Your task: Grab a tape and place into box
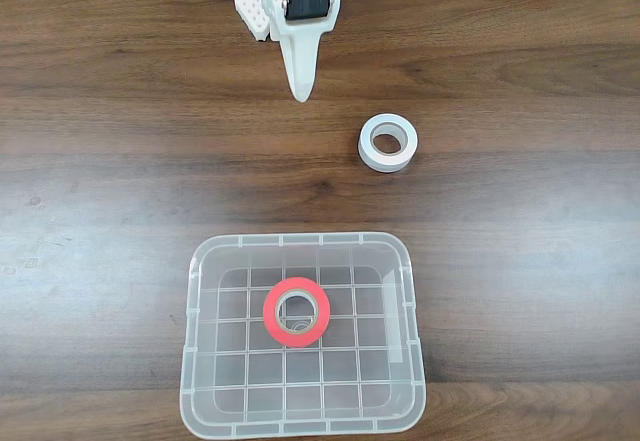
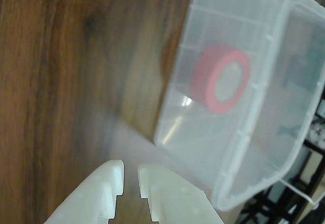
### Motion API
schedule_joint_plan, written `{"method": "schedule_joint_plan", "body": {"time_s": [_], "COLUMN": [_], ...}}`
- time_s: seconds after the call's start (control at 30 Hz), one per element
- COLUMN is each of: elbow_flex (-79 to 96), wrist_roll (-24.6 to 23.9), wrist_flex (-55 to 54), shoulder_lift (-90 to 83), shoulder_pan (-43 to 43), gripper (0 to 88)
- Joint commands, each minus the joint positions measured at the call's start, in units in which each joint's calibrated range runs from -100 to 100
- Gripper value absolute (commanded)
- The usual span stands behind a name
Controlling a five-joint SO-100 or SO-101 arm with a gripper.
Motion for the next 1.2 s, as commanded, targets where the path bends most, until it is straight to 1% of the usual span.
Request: {"method": "schedule_joint_plan", "body": {"time_s": [0.0, 0.07, 0.13, 0.3, 0.4, 0.83, 0.97, 1.17], "elbow_flex": [16.2, 19.8, 22.2, 25.7, 26.9, 28.0, 27.9, 27.9], "wrist_roll": [0.0, 0.0, -0.5, -6.9, -9.0, -8.7, -7.2, -7.2], "wrist_flex": [-5.2, -5.2, -5.2, -5.1, -5.1, -3.6, -3.3, -3.3], "shoulder_lift": [-18.7, -24.1, -24.4, -22.4, -22.4, -23.7, -23.7, -23.7], "shoulder_pan": [0.1, 0.1, 0.3, 1.2, 1.5, 1.5, 1.3, 1.3], "gripper": [2.8, 2.8, 2.7, 2.6, 2.6, 2.6, 2.6, 2.6]}}
